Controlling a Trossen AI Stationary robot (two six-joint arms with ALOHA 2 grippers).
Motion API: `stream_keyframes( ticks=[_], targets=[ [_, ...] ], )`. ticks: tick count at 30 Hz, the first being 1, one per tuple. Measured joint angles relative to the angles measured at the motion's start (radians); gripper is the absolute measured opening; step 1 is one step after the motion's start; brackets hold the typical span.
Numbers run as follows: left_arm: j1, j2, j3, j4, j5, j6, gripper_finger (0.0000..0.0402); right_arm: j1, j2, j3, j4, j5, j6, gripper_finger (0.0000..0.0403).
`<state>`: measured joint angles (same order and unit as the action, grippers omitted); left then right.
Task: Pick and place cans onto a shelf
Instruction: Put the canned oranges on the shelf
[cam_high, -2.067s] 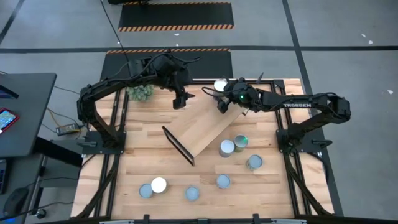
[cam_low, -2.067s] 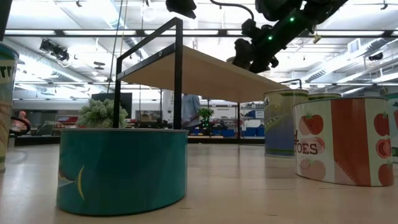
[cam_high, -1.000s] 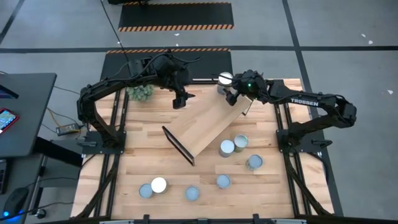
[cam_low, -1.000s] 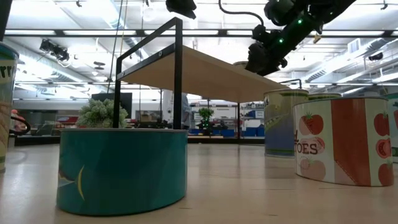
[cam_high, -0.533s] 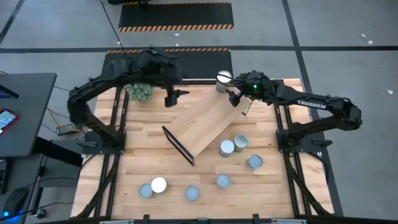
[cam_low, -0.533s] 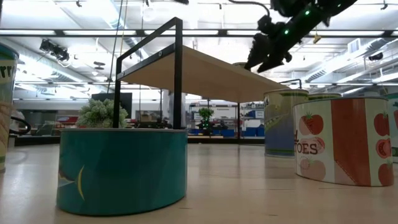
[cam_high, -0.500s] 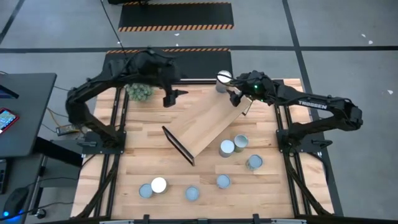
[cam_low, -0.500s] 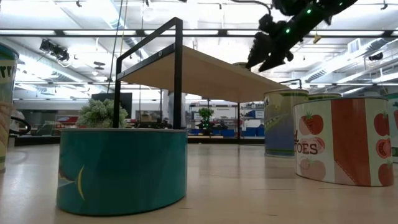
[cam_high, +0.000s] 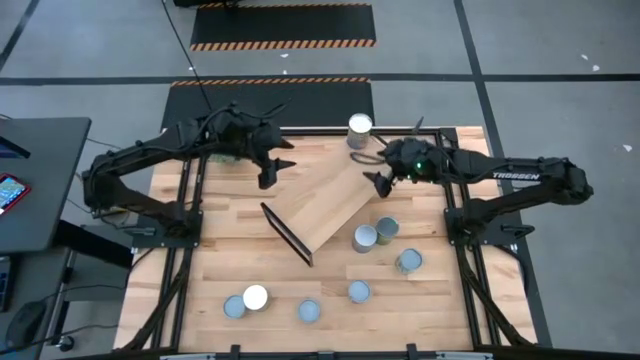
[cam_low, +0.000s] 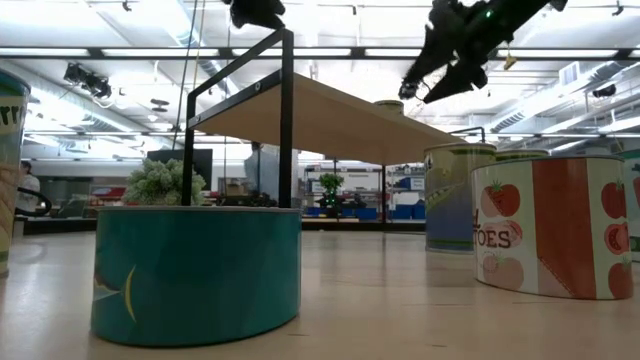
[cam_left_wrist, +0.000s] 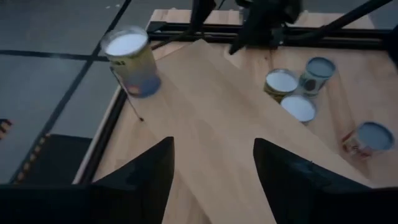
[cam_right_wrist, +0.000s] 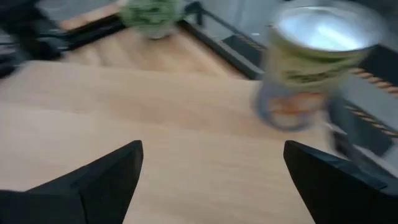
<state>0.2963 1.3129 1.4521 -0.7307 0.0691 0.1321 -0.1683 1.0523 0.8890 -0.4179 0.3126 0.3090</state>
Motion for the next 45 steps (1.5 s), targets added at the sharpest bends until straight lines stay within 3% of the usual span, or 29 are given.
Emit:
stream_keyframes(
  ticks=[14, 21, 37, 45],
  targets=[
    [-0.094, -0.173, -0.325, 0.283, 0.009, -0.307, 0.0187, 0.28, 0.01, 0.001, -0.002, 0.009, 0.168, 0.0398],
    [-0.182, -0.264, -0.486, 0.436, -0.026, -0.484, 0.0181, 0.407, 0.059, 0.077, -0.015, 0.01, 0.197, 0.0394],
    [-0.302, -0.475, -0.647, 0.447, -0.04, -0.505, 0.018, 0.528, 0.247, 0.311, -0.239, 0.06, 0.452, 0.0384],
    [-0.329, -0.571, -0.731, 0.488, -0.038, -0.491, 0.018, 0.566, 0.328, 0.399, -0.329, -0.019, 0.589, 0.0384]
  ],
)
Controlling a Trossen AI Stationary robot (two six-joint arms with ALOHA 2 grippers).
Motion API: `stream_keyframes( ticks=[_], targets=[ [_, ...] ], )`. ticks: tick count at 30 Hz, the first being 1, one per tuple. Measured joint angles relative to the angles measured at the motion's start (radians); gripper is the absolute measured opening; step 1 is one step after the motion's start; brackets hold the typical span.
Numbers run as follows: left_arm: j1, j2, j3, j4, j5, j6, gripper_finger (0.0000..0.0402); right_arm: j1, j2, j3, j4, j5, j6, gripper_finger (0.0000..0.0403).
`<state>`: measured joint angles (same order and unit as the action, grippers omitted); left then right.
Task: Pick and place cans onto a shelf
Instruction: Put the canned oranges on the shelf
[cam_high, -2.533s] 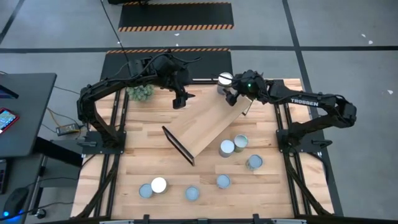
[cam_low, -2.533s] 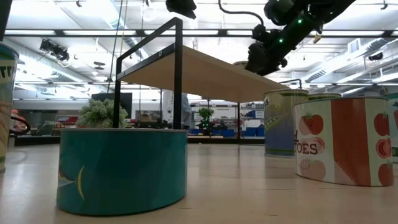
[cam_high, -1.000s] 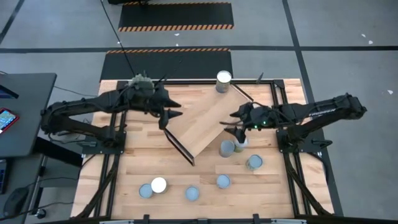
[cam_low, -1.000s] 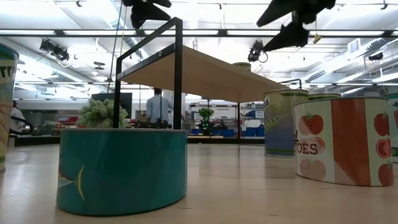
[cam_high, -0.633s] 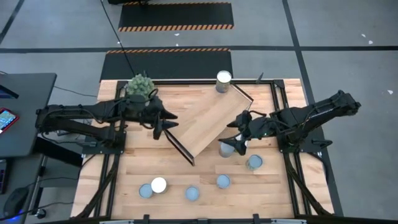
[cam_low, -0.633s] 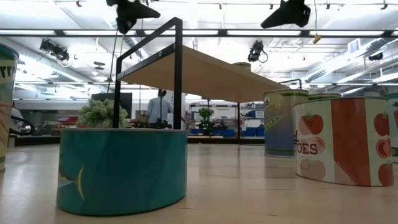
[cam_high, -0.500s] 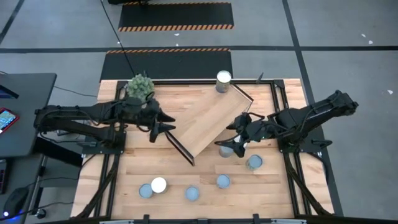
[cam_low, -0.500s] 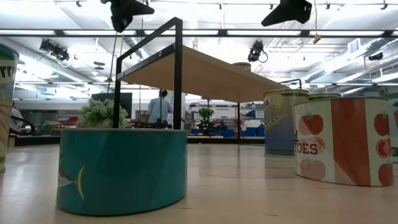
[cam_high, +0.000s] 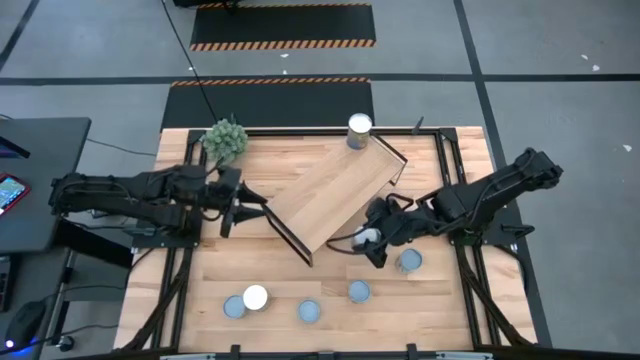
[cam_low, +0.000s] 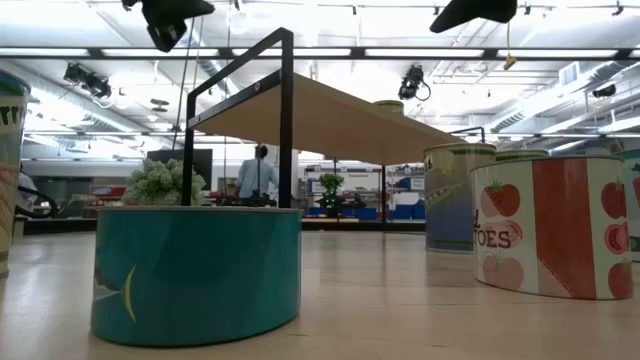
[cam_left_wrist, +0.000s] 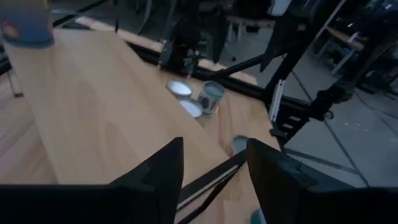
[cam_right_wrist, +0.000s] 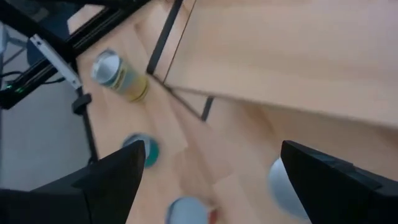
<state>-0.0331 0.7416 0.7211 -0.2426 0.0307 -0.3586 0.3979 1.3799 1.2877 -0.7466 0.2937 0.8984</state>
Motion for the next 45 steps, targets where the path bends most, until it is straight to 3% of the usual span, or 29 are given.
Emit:
stream_keyframes(
  ticks=[7, 16, 28, 33, 45],
  targets=[
    [-0.011, -0.071, -0.072, 0.012, 0.0, -0.018, 0.018, 0.024, 0.036, 0.035, -0.073, -0.039, 0.011, 0.0384],
    [-0.011, -0.081, -0.107, -0.003, -0.013, -0.093, 0.0185, 0.024, 0.024, 0.036, -0.26, -0.156, -0.108, 0.0384],
    [-0.009, -0.081, -0.107, -0.018, -0.101, -0.075, 0.0264, -0.04, 0.026, 0.036, -0.493, -0.141, -0.304, 0.0397],
    [-0.009, -0.081, -0.107, -0.018, -0.109, -0.067, 0.0283, -0.094, 0.026, 0.031, -0.51, -0.139, -0.358, 0.0398],
    [-0.009, -0.081, -0.107, -0.019, -0.109, -0.1, 0.0275, -0.182, 0.026, -0.026, -0.52, -0.19, -0.476, 0.0399]
  ],
)
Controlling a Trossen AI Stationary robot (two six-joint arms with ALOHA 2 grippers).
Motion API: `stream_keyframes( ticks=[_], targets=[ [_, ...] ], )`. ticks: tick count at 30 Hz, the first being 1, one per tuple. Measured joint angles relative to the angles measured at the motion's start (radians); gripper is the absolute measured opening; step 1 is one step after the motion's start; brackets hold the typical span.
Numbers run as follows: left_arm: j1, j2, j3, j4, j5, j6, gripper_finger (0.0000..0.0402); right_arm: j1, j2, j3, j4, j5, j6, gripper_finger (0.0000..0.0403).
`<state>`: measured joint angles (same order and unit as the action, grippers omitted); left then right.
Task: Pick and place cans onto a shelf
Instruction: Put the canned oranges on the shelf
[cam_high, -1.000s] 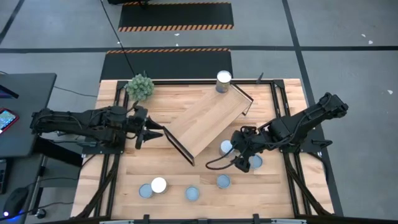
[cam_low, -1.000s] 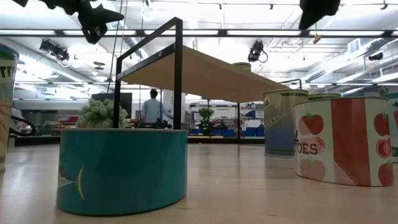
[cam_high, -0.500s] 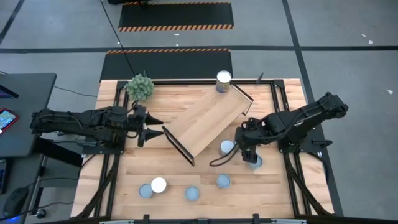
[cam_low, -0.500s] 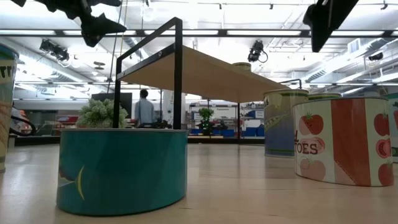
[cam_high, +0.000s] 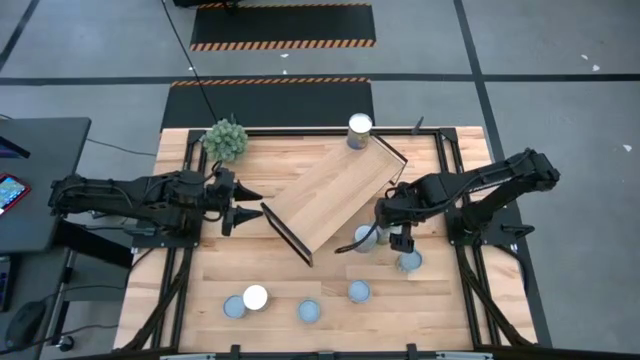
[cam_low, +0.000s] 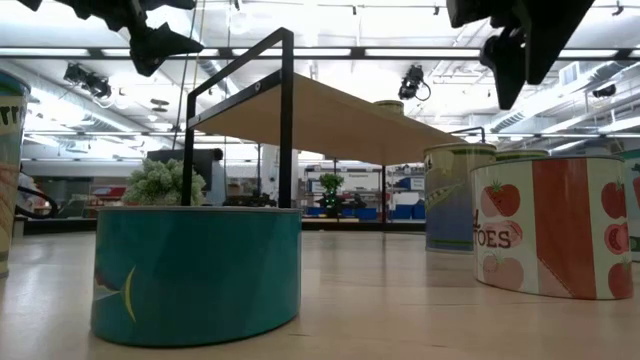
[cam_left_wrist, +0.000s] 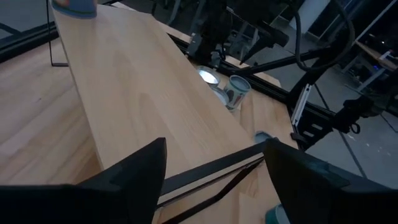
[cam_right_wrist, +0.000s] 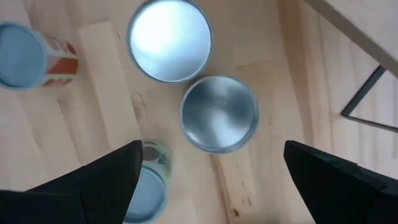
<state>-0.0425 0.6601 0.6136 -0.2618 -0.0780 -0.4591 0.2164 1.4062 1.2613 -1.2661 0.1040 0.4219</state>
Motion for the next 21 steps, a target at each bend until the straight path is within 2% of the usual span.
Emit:
stream_keyframes(
  ticks=[7, 16, 21],
  targets=[
    [0.0, 0.0, 0.0, -0.025, 0.0, 0.02, 0.0275, -0.063, -0.026, -0.042, -0.02, -0.019, -0.062, 0.0399],
    [0.0, 0.0, 0.001, -0.02, 0.0, 0.022, 0.0275, -0.07, -0.132, -0.224, 0.025, -0.058, -0.026, 0.0399],
    [0.0, 0.0, 0.001, -0.02, 0.0, 0.025, 0.0275, -0.07, -0.15, -0.306, 0.078, -0.074, -0.025, 0.0399]
  ],
)
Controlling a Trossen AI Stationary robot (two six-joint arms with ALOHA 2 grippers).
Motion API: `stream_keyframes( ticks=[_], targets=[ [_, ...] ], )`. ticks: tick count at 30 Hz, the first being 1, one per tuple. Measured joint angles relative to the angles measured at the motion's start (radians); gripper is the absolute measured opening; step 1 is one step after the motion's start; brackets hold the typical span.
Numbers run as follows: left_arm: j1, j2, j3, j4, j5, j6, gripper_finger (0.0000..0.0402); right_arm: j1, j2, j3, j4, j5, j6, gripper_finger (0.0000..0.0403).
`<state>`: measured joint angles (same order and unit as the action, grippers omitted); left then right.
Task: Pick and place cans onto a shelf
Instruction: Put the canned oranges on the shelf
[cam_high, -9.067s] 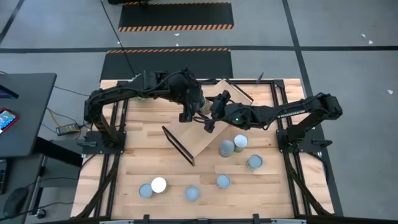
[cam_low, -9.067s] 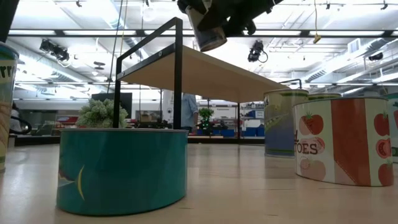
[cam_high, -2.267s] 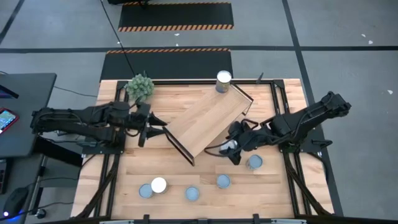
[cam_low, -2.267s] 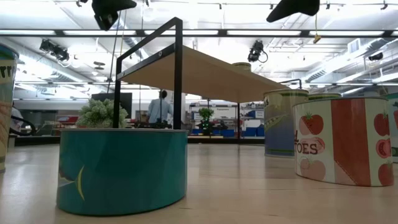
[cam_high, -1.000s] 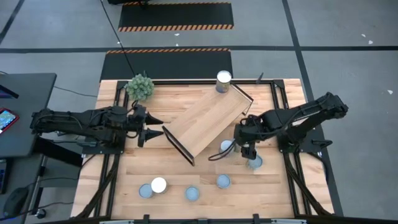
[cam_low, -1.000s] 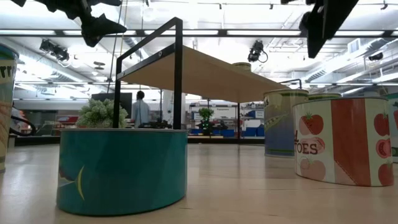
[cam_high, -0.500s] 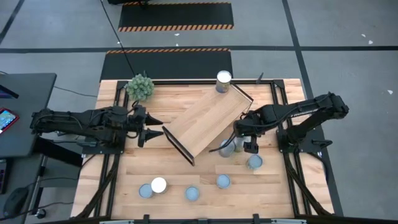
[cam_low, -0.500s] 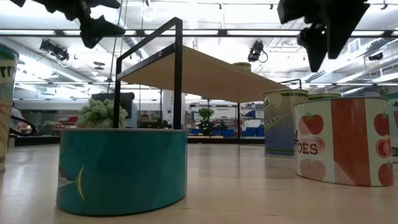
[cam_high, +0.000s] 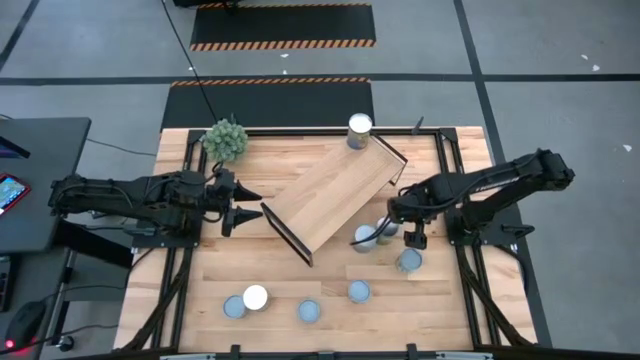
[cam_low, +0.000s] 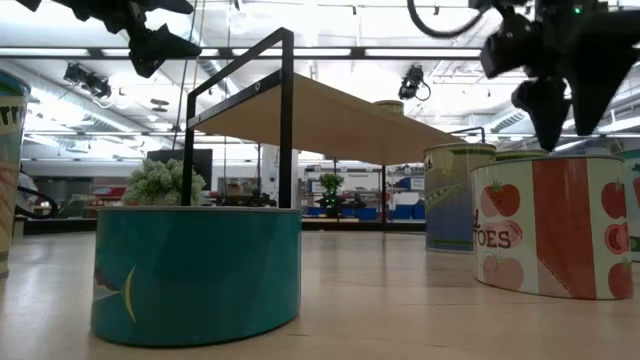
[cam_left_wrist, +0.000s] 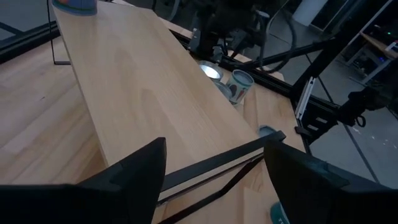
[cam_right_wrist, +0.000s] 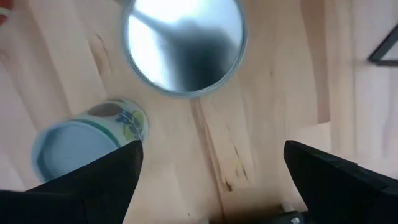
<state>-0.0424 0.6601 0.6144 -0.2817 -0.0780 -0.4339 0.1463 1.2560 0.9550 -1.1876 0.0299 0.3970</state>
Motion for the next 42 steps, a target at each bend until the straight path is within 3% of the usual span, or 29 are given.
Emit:
stream_keyframes(
  ticks=[17, 42],
  targets=[
    [0.0, 0.0, 0.0, 0.0, 0.0, -0.001, 0.0275, -0.062, 0.0, -0.104, 0.11, -0.003, -0.109, 0.0399],
    [0.0, 0.0, 0.0, 0.0, 0.0, -0.028, 0.0275, -0.064, 0.002, -0.153, 0.457, 0.007, -0.311, 0.0399]
  ],
)
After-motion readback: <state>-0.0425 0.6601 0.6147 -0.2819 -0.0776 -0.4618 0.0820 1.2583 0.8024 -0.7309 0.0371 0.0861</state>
